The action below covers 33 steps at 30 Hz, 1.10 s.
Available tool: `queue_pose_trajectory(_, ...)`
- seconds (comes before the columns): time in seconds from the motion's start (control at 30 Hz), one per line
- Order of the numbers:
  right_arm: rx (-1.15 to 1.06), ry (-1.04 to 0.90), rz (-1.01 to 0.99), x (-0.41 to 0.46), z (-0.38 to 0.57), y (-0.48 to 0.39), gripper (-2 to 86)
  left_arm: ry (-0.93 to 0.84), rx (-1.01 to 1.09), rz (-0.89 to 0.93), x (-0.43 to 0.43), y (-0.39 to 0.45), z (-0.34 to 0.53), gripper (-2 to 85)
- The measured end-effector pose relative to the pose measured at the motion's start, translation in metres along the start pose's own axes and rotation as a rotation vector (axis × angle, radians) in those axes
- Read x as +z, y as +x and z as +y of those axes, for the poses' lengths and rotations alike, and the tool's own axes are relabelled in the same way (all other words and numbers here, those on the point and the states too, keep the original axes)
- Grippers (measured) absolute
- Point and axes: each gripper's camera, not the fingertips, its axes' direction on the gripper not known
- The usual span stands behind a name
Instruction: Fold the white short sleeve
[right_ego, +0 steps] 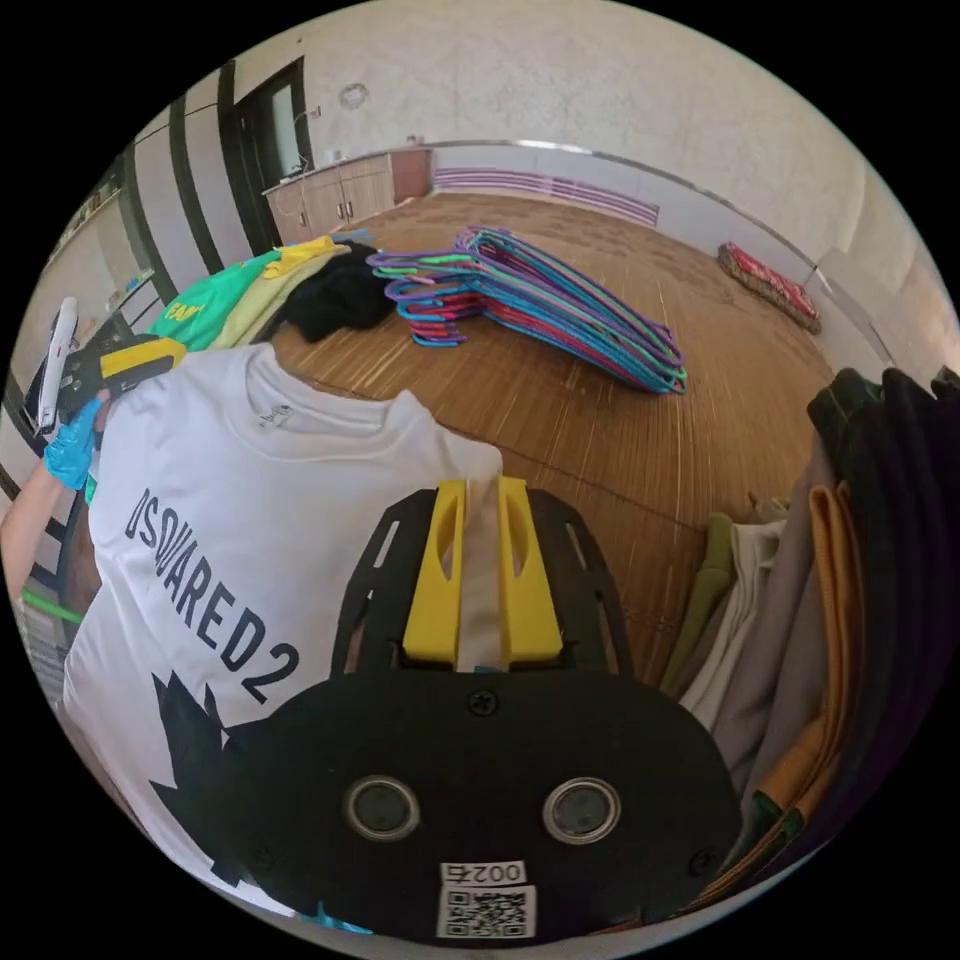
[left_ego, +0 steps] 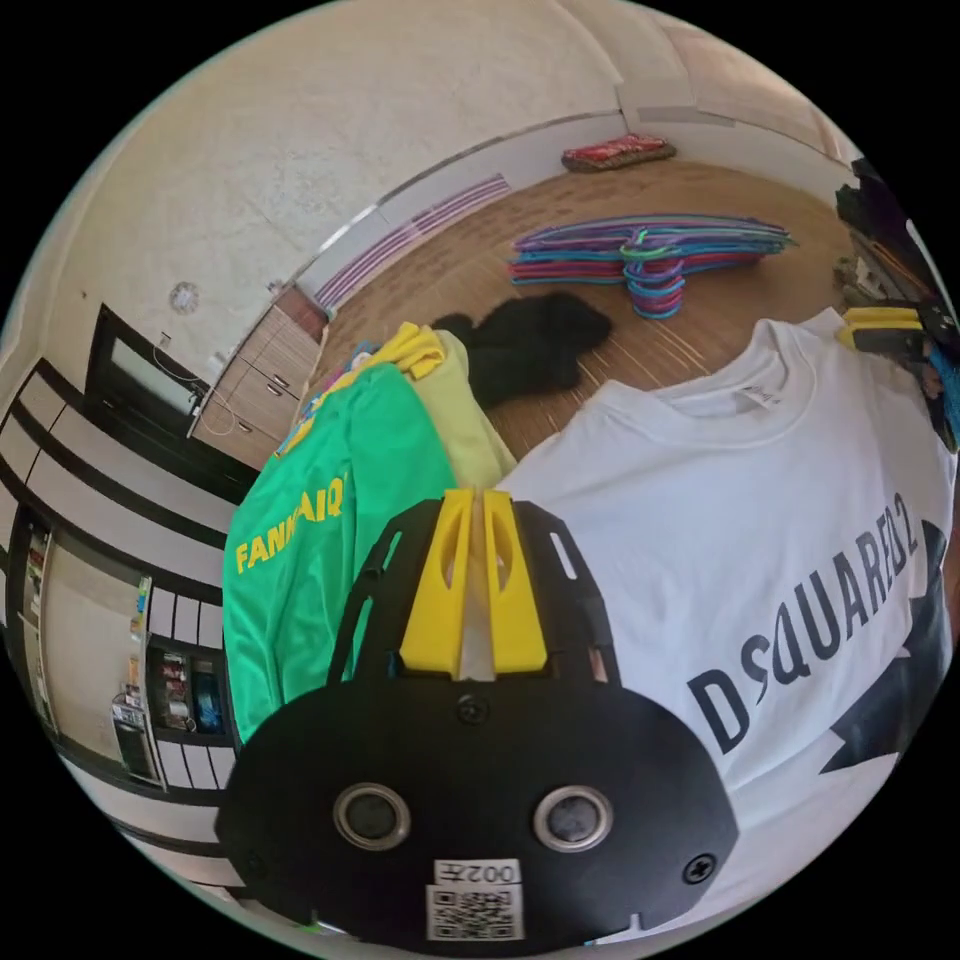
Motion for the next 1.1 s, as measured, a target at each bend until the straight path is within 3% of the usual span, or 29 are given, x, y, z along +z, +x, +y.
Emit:
queue_pose_trajectory(0.1,0.046,-0.006,-0.03,0.002,0.0,0.009,8.0,-0.061,0.026,0.045,0.013,-0.004,-0.003,-0.9)
queue_pose_trajectory(0.27,-0.007,-0.069,-0.017,0.009,-0.001,0.01,9.6,-0.01,0.051,0.181,0.002,-0.013,-0.004,1.4)
queue_pose_trajectory(0.4,0.008,-0.121,-0.054,0.025,-0.003,0.014,9.4,-0.104,0.141,0.237,0.025,-0.004,-0.012,4.7)
queue_pose_trajectory(0.6,-0.021,-0.128,-0.038,0.033,-0.004,0.004,4.6,-0.124,0.186,0.109,0.04,-0.001,-0.006,-0.1)
queue_pose_trajectory(0.7,0.016,-0.094,0.089,0.028,0.001,0.001,0.8,-0.095,0.198,-0.007,0.041,-0.004,0.001,-0.7)
queue_pose_trajectory(0.8,0.018,-0.132,0.257,0.033,0.01,0.005,-0.3,-0.092,0.15,0.016,0.042,-0.017,0.006,-1.0)
queue_pose_trajectory(1.1,0.033,-0.035,-0.001,-0.011,0.023,0.005,6.4,-0.063,0.113,0.194,0.019,-0.07,0.029,1.3)
